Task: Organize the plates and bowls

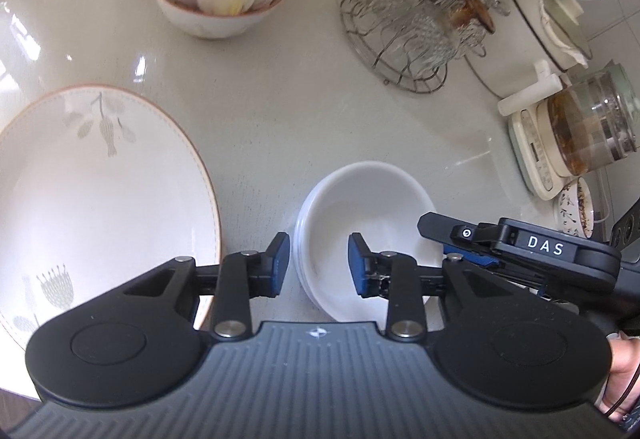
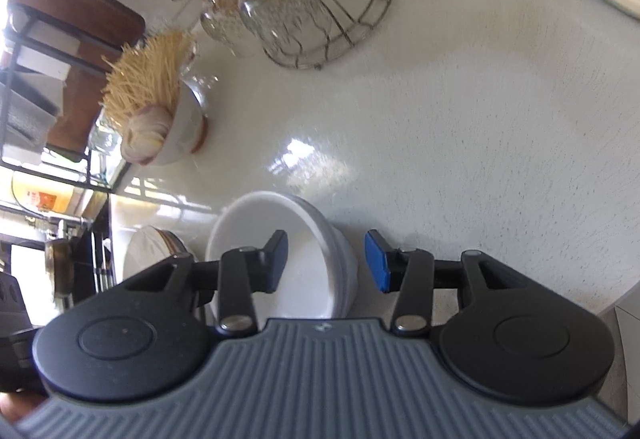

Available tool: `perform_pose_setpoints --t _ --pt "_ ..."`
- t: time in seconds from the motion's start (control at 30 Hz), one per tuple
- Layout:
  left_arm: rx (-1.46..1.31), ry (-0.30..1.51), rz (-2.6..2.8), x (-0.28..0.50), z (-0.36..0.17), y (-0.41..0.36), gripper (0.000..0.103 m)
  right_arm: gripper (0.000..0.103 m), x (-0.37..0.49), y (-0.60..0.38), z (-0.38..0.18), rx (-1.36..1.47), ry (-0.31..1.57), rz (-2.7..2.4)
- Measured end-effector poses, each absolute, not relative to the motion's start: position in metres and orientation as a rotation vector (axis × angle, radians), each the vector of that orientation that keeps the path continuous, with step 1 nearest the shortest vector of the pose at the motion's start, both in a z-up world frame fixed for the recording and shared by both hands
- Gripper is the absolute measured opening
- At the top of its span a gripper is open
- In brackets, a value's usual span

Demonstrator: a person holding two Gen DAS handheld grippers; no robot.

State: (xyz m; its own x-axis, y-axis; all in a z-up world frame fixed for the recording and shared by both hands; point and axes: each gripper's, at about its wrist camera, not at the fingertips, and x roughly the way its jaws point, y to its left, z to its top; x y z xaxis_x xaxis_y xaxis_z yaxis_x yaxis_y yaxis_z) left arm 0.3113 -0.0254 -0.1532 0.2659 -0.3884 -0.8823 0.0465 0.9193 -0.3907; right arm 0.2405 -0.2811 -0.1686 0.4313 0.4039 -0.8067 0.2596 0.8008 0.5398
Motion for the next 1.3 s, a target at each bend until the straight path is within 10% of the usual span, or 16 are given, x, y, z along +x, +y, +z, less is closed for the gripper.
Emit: perform_pose_setpoints --t 1.3 --pt "-0.282 1.311 -0.289 0.319 -0.190 -0.038 0.016 0.020 0.249 -0.264 -0.195 0.593 1.238 0.161"
